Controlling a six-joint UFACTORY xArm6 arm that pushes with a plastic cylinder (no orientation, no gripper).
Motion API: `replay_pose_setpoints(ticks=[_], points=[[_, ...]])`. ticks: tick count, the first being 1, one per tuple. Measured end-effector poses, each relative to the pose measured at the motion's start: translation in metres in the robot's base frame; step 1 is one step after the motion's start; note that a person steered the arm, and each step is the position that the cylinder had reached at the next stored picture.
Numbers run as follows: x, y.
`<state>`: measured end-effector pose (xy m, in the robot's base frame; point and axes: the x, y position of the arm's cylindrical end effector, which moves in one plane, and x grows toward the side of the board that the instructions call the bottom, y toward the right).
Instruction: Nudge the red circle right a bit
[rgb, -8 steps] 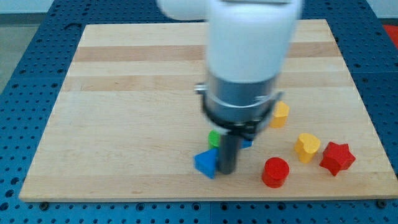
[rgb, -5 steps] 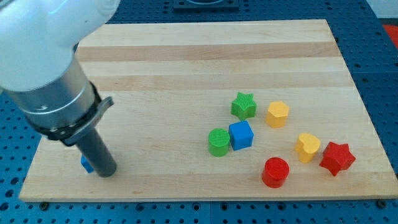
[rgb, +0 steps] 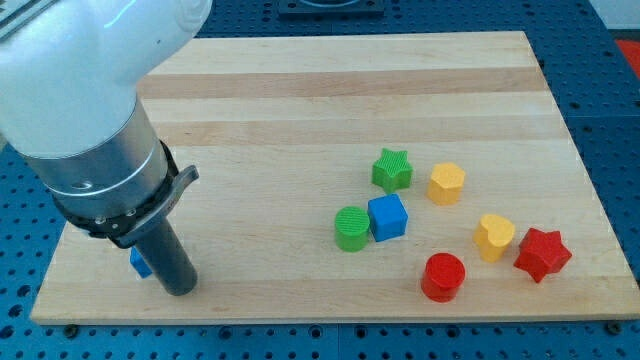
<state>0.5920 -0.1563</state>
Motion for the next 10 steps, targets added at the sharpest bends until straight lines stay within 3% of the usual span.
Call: replay_pose_setpoints(ticks=[4, 5, 7, 9, 10], points=[[-0.004, 0.001], [-0.003, 0.035], [-0.004, 0.166], [-0.024, 0.254], [-0.049, 0.264]])
